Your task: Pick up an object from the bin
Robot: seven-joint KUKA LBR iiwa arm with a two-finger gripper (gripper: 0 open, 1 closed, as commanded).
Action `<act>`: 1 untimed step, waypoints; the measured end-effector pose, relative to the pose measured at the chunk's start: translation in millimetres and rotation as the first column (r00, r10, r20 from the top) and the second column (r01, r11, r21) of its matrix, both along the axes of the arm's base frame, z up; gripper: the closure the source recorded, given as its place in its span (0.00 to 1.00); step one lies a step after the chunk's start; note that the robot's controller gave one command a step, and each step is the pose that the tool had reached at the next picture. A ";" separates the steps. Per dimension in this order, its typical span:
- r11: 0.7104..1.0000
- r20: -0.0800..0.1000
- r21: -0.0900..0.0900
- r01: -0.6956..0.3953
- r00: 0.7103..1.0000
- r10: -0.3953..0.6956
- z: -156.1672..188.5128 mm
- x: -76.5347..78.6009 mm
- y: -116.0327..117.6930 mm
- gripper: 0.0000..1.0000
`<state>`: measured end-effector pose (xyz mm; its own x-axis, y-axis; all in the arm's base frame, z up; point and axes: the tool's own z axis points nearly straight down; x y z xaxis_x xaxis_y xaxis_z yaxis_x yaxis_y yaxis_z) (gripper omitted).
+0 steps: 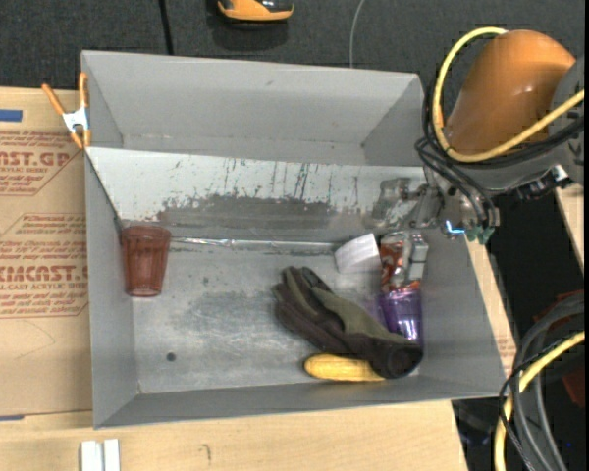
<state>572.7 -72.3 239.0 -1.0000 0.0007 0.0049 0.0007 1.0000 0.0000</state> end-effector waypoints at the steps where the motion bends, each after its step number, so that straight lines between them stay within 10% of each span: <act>1: 1.000 0.007 -0.001 -0.001 1.000 0.001 4.8 0.9 0.3 0.00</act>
Offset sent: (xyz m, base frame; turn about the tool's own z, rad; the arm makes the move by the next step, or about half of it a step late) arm -0.0393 0.0499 -0.1282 -0.1500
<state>573.6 -72.0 243.9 -1.0000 -0.0001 -0.0025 -0.0001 1.0000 -0.0007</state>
